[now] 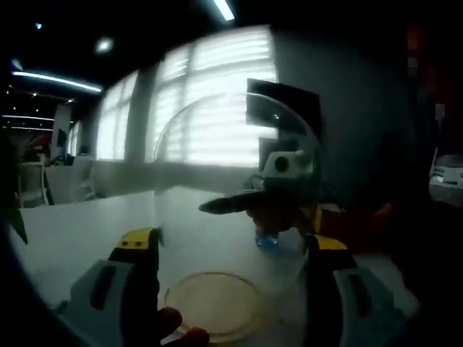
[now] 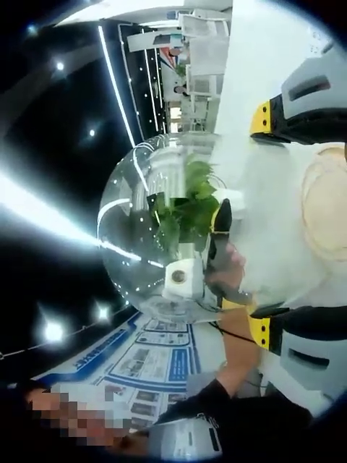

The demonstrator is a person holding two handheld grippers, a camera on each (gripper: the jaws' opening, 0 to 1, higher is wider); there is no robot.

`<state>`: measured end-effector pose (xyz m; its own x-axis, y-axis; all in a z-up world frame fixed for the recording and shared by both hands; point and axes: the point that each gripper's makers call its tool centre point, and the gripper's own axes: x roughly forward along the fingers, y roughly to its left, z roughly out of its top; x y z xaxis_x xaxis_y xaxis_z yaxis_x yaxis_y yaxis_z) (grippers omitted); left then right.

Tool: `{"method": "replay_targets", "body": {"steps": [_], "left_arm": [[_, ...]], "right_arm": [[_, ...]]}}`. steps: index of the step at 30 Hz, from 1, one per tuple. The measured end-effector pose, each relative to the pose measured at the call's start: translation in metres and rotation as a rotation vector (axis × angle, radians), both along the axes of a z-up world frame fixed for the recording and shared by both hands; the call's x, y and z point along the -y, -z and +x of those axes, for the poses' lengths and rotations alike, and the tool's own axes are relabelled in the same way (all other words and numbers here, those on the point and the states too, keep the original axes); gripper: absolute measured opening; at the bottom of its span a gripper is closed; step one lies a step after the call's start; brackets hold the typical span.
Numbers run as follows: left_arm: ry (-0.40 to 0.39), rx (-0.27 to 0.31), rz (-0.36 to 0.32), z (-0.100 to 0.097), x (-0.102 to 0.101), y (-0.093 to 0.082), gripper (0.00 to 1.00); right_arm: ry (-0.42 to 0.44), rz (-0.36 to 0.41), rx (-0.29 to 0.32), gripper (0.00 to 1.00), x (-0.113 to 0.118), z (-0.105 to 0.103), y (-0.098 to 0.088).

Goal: Open the cover put in the Mizone put the cover back on

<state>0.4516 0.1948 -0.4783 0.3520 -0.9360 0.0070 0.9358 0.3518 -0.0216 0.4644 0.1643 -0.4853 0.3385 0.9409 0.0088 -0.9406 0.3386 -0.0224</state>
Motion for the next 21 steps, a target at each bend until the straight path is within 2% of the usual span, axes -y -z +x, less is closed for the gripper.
{"method": "replay_targets", "body": {"steps": [13, 21], "left_arm": [[0.004, 0.038, 0.064, -0.012, 0.0, 0.002, 0.71], [-0.005, 0.039, 0.07, -0.012, -0.001, 0.002, 0.71]], "right_arm": [[0.002, -0.046, 0.048, 0.87, -0.002, -0.013, 0.001], [-0.002, -0.04, 0.051, 0.87, -0.002, -0.014, 0.001]]}}
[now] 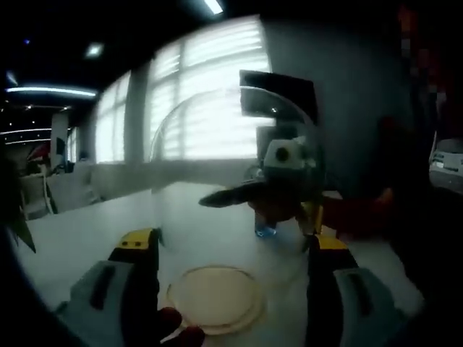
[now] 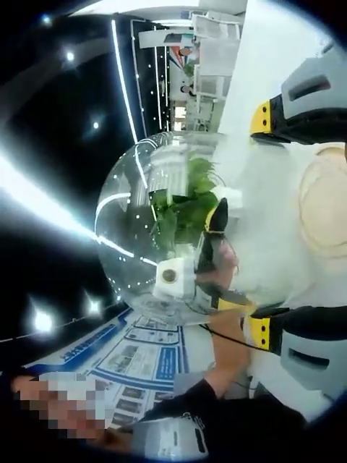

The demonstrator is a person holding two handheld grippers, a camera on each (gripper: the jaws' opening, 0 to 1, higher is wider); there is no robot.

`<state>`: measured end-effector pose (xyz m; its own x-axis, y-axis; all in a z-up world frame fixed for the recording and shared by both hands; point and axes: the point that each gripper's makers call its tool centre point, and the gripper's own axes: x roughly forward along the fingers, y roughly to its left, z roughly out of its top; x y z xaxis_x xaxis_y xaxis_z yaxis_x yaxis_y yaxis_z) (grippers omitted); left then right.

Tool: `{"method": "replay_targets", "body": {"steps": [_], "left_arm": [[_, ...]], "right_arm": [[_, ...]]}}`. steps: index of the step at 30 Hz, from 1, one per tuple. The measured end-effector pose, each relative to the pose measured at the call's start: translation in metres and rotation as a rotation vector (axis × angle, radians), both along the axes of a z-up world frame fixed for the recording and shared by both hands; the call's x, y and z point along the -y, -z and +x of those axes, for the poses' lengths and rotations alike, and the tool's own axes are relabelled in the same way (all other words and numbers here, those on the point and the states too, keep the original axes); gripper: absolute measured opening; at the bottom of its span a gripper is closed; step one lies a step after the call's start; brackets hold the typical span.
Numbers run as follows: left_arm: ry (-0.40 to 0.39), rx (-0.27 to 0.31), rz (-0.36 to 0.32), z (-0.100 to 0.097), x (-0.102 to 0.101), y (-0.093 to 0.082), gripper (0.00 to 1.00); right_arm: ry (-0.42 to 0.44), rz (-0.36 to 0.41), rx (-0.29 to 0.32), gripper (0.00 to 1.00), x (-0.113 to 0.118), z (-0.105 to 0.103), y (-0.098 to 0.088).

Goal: Open the cover put in the Mizone put the cover back on

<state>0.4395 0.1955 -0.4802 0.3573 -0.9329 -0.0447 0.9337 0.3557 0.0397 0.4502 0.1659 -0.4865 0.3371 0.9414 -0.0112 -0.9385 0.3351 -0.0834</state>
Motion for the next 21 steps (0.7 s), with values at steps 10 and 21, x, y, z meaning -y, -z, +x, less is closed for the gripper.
{"method": "replay_targets", "body": {"steps": [10, 21], "left_arm": [[0.004, -0.015, -0.028, 0.002, 0.0018, -0.001, 0.71], [0.002, -0.005, 0.003, -0.0031, 0.0027, -0.0006, 0.71]], "right_arm": [[0.002, 0.016, -0.021, 0.87, 0.0028, 0.0034, 0.0], [0.002, 0.015, -0.009, 0.87, 0.0029, -0.0009, 0.0005]]}}
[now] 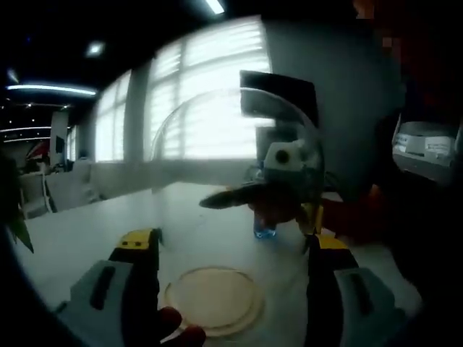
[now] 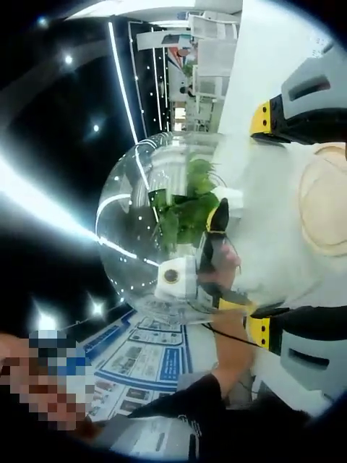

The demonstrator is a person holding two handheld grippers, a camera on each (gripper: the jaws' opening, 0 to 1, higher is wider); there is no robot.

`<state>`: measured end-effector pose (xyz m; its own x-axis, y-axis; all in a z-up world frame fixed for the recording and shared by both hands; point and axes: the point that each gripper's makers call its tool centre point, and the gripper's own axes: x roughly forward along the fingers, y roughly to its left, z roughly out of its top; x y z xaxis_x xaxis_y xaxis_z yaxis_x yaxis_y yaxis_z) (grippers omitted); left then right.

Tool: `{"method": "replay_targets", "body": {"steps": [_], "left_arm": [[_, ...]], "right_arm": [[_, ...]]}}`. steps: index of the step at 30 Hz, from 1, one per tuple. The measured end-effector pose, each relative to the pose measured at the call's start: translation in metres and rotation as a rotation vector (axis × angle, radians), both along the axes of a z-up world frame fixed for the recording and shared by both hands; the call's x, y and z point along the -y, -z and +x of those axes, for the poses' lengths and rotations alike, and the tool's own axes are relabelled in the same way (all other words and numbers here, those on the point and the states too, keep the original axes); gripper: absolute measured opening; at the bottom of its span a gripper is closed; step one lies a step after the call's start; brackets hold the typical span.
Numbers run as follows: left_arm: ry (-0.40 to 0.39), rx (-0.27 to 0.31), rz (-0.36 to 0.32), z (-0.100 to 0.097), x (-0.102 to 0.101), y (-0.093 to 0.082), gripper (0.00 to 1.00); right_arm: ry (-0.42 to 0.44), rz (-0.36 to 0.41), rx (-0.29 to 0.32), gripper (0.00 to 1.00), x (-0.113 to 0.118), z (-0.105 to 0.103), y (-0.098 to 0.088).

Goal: Open the cover put in the Mizone put the cover back on

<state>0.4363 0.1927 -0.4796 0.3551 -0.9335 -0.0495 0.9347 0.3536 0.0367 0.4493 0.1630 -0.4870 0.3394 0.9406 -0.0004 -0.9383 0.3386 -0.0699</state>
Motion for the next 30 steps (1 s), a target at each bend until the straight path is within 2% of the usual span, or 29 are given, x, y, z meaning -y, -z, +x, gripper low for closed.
{"method": "replay_targets", "body": {"steps": [9, 17, 22, 25, 30], "left_arm": [[-0.014, -0.019, -0.001, 0.0008, -0.0033, 0.0002, 0.71], [-0.007, -0.009, 0.005, -0.0037, -0.0035, 0.0012, 0.71], [-0.004, -0.017, -0.032, -0.0015, -0.0076, 0.0003, 0.72], [-0.002, -0.031, -0.035, 0.0024, -0.0094, -0.0008, 0.71], [0.008, -0.022, -0.034, 0.0004, -0.0102, -0.0002, 0.71]], "right_arm": [[-0.017, 0.008, -0.011, 0.87, -0.0022, 0.0009, -0.0001], [-0.008, -0.026, 0.002, 0.87, -0.0036, -0.004, 0.0006], [-0.006, -0.016, -0.005, 0.87, -0.0057, -0.0018, -0.0001], [-0.003, 0.007, -0.017, 0.87, -0.0071, 0.0007, -0.0011], [0.007, -0.012, -0.011, 0.87, -0.0089, -0.0023, -0.0012]]}}
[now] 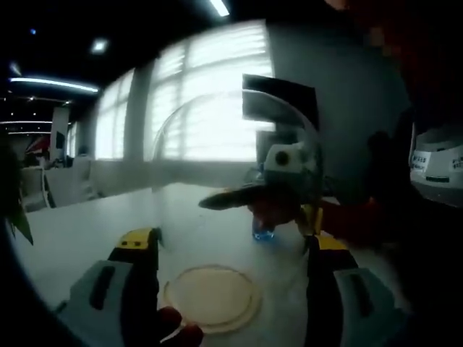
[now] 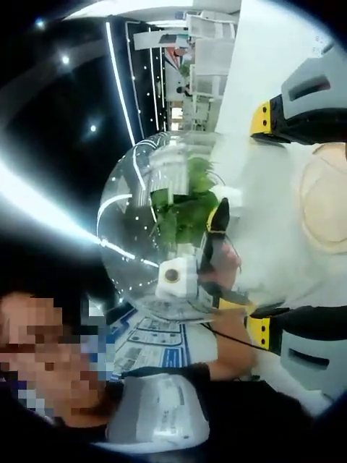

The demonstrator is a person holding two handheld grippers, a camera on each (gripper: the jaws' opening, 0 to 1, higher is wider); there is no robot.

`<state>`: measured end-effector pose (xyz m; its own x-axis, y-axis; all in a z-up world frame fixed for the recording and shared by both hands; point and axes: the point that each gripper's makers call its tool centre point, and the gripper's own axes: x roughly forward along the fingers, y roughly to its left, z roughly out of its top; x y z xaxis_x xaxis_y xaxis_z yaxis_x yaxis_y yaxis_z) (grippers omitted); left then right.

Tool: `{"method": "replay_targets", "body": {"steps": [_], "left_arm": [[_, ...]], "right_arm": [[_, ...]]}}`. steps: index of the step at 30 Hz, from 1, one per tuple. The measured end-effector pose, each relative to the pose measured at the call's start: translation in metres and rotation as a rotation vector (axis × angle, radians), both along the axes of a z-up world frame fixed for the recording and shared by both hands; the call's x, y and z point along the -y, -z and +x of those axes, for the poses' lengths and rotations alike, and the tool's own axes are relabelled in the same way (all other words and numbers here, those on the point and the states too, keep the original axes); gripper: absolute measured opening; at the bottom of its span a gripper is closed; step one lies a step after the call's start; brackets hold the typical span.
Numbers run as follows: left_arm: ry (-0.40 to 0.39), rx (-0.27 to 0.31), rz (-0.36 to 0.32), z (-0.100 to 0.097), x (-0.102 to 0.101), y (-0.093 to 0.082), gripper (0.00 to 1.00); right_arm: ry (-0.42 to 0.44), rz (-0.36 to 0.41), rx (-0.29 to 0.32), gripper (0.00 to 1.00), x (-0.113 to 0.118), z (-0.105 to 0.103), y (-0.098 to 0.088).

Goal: Open the cover put in the Mizone put the cover back on

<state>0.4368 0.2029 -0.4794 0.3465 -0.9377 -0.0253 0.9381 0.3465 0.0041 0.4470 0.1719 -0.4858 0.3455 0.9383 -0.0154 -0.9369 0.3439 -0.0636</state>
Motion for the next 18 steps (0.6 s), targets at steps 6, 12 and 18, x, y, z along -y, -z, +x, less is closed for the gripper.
{"method": "replay_targets", "body": {"steps": [6, 12, 18], "left_arm": [[-0.003, 0.008, 0.02, -0.0017, 0.0014, 0.0001, 0.71], [-0.012, 0.006, 0.022, -0.0016, 0.0032, 0.0004, 0.71], [-0.021, 0.008, 0.036, -0.0025, 0.0043, 0.0004, 0.71]], "right_arm": [[-0.003, -0.01, 0.01, 0.87, 0.0014, -0.0007, 0.0], [-0.012, -0.001, 0.008, 0.87, 0.0035, -0.0008, 0.0], [-0.023, 0.008, 0.011, 0.87, 0.0044, 0.0001, 0.0004]]}}
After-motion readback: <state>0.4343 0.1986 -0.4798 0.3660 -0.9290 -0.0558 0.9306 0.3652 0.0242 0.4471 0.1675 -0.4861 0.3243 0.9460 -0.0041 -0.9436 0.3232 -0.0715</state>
